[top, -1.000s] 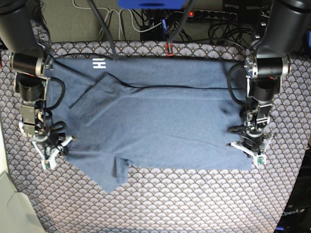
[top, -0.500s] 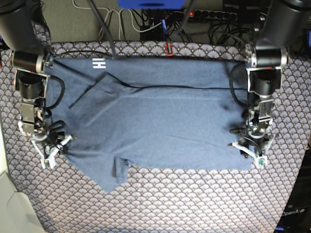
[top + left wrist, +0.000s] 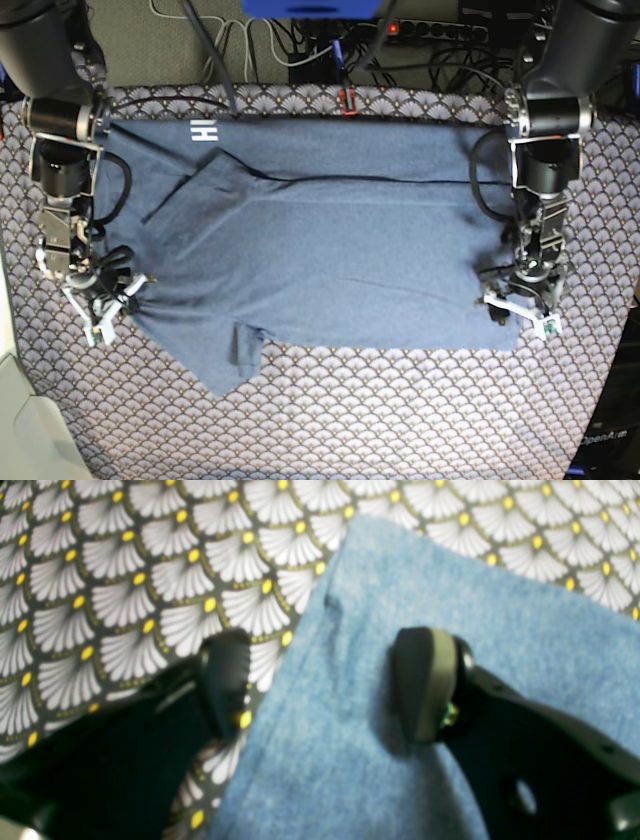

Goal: Fold the T-shirt properly
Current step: 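Grasp the shirt's side edges near the hem with both grippers, then lift the hem and fold it up onto the collar edge with both grippers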

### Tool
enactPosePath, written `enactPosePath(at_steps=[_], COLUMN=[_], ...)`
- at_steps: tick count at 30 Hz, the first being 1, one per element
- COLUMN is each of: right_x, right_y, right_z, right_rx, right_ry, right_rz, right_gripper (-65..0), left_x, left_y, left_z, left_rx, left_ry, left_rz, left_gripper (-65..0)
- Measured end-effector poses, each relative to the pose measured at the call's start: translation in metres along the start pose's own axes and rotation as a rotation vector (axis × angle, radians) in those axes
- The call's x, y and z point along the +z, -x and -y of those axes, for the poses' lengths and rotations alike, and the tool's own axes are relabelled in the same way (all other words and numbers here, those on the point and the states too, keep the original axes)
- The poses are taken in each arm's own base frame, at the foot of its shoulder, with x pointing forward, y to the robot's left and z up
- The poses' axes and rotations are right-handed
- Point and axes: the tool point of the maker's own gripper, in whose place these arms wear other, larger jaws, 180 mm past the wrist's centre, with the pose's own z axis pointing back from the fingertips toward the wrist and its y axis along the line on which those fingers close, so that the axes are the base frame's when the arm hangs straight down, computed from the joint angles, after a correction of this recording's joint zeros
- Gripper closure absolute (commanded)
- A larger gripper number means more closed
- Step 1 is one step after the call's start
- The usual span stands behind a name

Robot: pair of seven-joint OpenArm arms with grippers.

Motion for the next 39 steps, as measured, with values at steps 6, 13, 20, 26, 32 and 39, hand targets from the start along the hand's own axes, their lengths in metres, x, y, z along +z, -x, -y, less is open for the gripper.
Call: enactPosePath(at_steps=[6, 13, 20, 26, 32, 39], right_x=[0.000, 0.000, 0.000, 0.000, 0.000, 0.004], right_y=[0.000, 0.000, 0.000, -0.001, -0.001, -0.004], right_z=[0.000, 0.000, 0.000, 0.000, 0.000, 0.002], right_rx=[0.000, 0.000, 0.000, 0.000, 0.000, 0.030], right_ry=[0.000, 0.000, 0.000, 0.000, 0.001, 0.007], right_rz=[0.001, 0.003, 0.003, 0.003, 0.003, -0.006], right_gripper=[0.0, 0.0, 0.0, 0.0, 0.0, 0.0], left_x=[0.000, -0.002, -0.005, -0.005, -0.004, 0.009], left_y=[0.000, 0.004, 0.003, 0.004, 0.000, -0.006], left_z=[-0.005, -0.008, 0.004, 0.006, 0.011, 0.025], left_rx=[0.006, 0.000, -0.060, -0.060, -0.069, -0.056], left_ry=[-0.007, -0.018, 0.009, 0.016, 0.029, 0.076], left_rz=[0.003, 0.006, 0.025, 0.023, 0.019, -0.031], left_gripper=[-44.4, -36.0, -10.1, -4.5, -0.5, -0.4])
